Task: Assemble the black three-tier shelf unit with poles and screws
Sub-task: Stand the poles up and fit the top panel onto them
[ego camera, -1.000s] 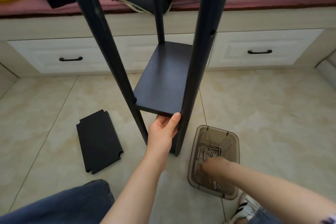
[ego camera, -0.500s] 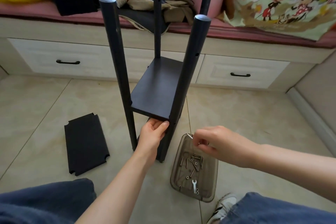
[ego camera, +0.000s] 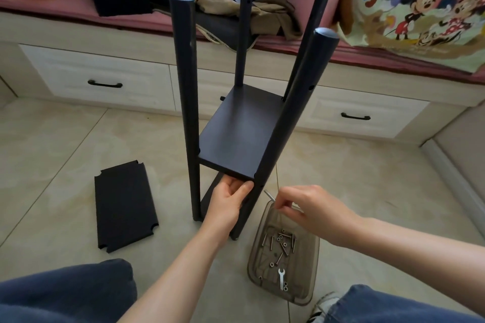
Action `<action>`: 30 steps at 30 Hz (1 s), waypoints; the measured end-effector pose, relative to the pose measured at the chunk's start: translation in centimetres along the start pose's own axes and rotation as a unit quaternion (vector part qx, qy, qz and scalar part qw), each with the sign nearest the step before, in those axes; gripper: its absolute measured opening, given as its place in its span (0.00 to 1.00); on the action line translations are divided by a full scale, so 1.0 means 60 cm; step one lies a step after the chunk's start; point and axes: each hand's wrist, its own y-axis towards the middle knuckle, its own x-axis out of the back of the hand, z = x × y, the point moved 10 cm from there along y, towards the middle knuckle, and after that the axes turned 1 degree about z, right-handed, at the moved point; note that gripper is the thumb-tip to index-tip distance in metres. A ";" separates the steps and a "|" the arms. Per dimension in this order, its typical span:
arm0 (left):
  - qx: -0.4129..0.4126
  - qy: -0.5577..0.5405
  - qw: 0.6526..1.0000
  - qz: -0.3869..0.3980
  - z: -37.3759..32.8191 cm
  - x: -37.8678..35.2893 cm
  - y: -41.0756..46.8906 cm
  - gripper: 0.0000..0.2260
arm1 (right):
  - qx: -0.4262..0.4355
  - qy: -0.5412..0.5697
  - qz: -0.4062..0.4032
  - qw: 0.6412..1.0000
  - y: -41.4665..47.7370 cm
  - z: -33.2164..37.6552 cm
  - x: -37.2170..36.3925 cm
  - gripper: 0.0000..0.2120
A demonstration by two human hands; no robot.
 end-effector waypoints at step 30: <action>0.050 -0.063 0.995 0.062 0.014 -0.022 0.004 0.15 | -0.150 0.289 -0.066 0.943 0.002 -0.055 -0.041 0.09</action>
